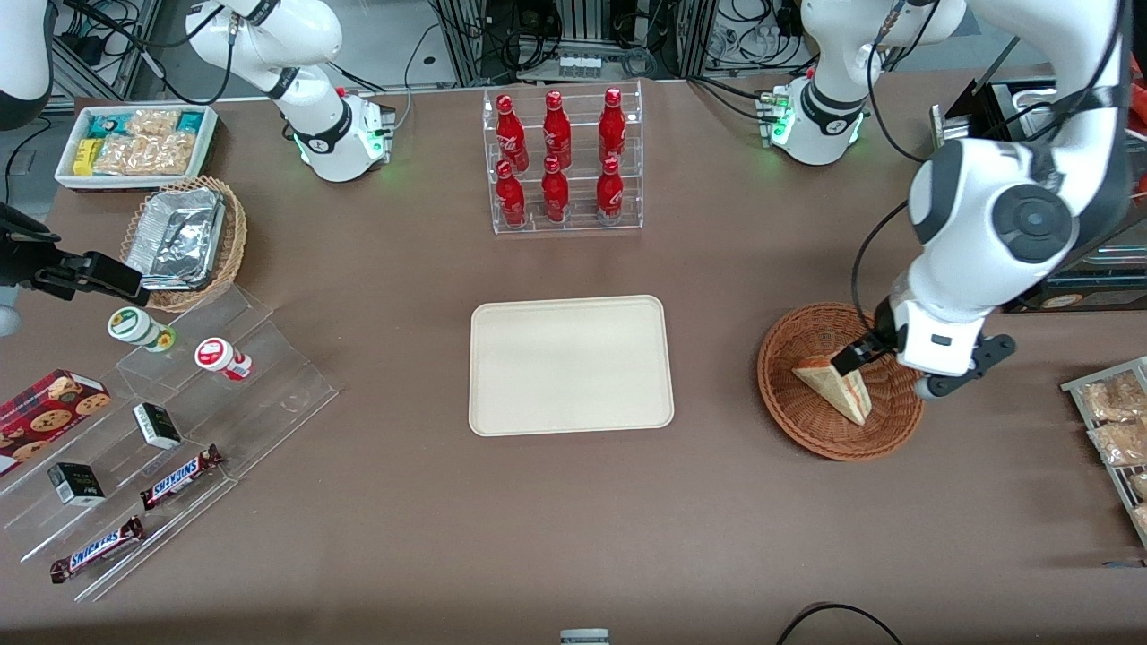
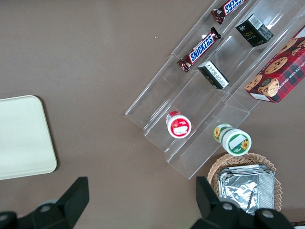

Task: Place sandwich from basket to tray
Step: 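Move the open left gripper over the wrapped sandwich in the wicker basket, then lower the left gripper and close it on the sandwich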

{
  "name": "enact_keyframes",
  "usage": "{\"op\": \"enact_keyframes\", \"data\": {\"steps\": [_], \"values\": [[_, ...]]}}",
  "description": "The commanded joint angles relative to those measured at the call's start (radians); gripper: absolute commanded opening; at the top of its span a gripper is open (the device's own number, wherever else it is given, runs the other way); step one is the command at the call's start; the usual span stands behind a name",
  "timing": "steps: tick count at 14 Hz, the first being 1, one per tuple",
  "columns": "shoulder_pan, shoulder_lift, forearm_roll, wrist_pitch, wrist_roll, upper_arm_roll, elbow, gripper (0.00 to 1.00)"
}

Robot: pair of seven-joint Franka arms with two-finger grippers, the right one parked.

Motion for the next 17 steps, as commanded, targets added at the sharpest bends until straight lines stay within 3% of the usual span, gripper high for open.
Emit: {"op": "enact_keyframes", "data": {"steps": [1,8,17], "values": [[-0.004,-0.036,0.022,0.054,-0.067,0.0,-0.094,1.0],[0.009,-0.065,0.034,0.272,-0.09,0.008,-0.275,1.0],[0.023,0.025,0.036,0.366,-0.125,0.028,-0.288,1.0]]}}
